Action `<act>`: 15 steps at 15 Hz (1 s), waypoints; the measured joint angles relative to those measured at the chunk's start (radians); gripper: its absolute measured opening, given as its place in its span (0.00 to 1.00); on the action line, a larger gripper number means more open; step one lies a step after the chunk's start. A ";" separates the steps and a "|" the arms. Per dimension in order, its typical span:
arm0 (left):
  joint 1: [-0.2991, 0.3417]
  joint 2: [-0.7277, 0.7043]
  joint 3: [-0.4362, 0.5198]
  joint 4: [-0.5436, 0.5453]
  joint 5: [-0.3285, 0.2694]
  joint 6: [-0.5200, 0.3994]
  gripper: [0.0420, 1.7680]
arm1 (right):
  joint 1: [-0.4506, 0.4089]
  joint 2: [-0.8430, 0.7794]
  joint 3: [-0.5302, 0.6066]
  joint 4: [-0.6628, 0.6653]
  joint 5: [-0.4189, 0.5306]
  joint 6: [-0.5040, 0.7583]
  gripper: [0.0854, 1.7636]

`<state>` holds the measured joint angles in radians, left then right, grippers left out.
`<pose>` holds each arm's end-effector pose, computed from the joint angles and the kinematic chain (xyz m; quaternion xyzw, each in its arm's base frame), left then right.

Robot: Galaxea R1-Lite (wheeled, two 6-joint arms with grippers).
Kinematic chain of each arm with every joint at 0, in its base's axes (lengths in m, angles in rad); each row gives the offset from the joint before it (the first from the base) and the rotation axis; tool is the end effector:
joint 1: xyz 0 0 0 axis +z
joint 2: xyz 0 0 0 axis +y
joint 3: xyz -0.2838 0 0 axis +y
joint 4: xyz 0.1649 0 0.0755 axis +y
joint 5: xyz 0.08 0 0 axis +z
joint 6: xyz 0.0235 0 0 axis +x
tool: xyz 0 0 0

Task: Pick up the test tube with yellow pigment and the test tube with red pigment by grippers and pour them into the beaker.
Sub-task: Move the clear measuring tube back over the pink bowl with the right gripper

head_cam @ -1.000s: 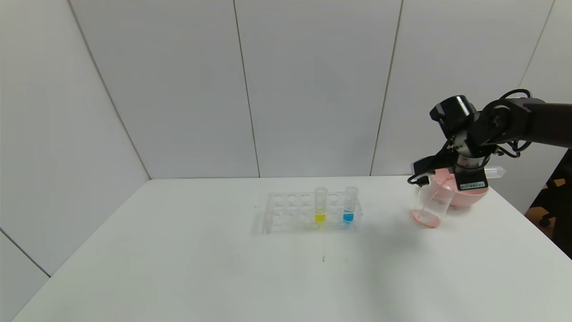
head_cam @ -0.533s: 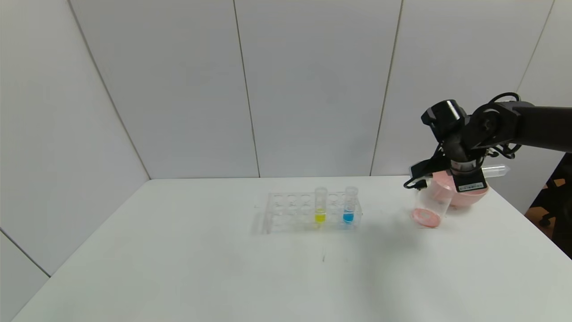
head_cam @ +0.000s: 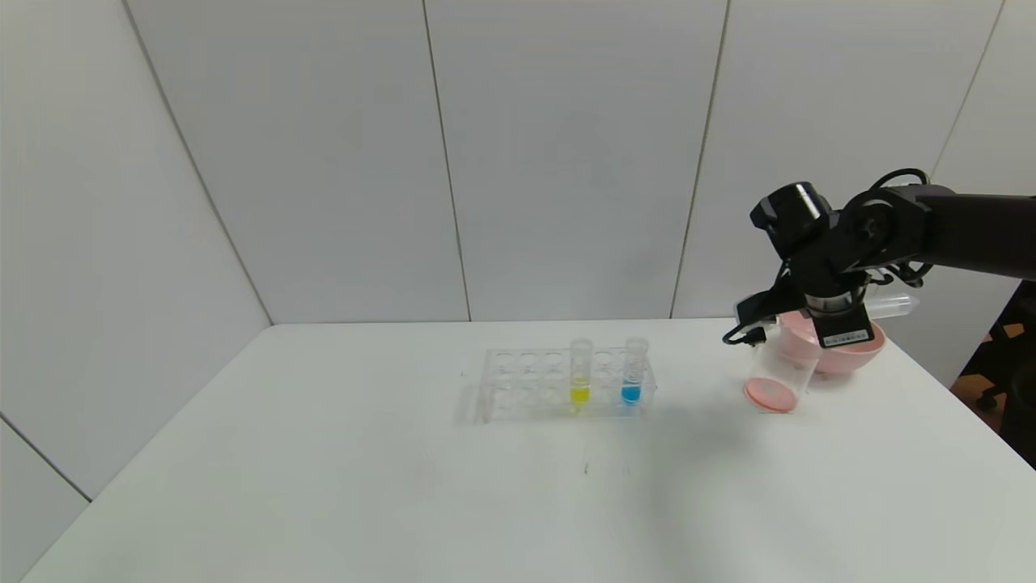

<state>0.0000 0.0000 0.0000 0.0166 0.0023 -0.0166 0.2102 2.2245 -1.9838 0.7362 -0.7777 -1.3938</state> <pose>-0.0154 0.0001 0.0738 -0.0083 0.0083 0.0012 0.9999 0.3994 0.0684 0.1791 -0.7147 0.4755 0.0756 0.5073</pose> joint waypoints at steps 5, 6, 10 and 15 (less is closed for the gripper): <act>0.000 0.000 0.000 0.000 0.000 0.000 0.97 | 0.000 -0.014 0.001 0.000 0.007 0.000 0.25; 0.000 0.000 0.000 0.000 0.000 0.000 0.97 | -0.004 -0.021 0.001 -0.001 0.032 0.000 0.25; 0.000 0.000 0.000 0.000 0.000 0.000 0.97 | -0.048 -0.072 0.003 -0.009 0.335 0.002 0.25; 0.000 0.000 0.000 0.000 0.000 0.000 0.97 | -0.093 -0.160 0.003 -0.020 0.663 0.405 0.25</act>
<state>0.0000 0.0000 0.0000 0.0170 0.0028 -0.0166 0.1168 2.0643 -1.9804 0.7166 -0.1147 -0.9889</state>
